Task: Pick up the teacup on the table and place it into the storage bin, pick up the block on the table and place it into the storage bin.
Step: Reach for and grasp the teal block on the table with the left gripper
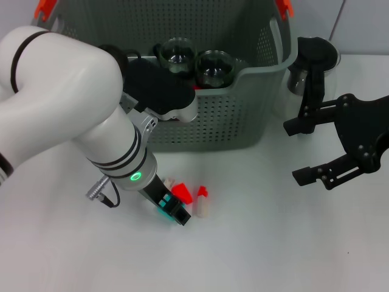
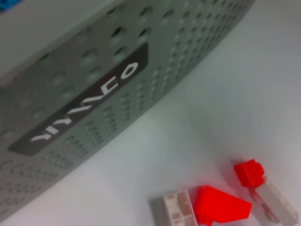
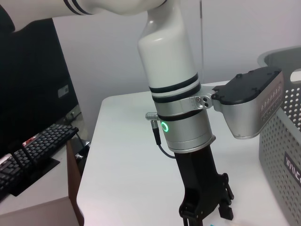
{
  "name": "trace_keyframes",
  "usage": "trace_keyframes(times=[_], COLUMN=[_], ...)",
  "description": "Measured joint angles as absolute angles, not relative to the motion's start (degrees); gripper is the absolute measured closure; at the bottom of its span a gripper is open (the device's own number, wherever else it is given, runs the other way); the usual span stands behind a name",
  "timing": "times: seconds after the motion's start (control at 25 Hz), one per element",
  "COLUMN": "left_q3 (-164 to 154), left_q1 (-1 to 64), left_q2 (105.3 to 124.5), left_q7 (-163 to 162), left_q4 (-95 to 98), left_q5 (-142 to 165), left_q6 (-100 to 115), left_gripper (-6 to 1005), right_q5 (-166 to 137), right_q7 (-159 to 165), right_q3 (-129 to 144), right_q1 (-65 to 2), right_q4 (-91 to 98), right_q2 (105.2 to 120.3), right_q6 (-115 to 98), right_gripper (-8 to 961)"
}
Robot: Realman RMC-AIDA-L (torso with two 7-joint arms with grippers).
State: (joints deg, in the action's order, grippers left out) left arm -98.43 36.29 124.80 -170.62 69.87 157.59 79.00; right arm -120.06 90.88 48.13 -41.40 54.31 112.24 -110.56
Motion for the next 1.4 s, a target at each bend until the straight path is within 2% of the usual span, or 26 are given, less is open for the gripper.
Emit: trace_keyframes(times=[0.56,1.24,1.4], left_q3=[-98.6,-98.7,-99.27], left_q1=[36.59,37.28,37.36], left_q2=[124.8,124.8,124.8], left_q7=[-170.59,-170.34,-170.5], left_q4=[69.78,69.16,69.03], left_q5=[157.58,157.28,157.54], left_q6=[79.19,79.07,78.96], left_gripper=[283,260,164], right_q5=[-120.05,-120.05,-120.05], right_q7=[90.88,90.88,90.84], right_q3=[47.47,47.46,47.46], right_q1=[-41.3,-41.35,-41.41], right_q4=[54.31,54.32,54.31], right_q2=[112.33,112.33,112.33], right_q6=[-110.56,-110.57,-110.57], right_gripper=[12,11,11])
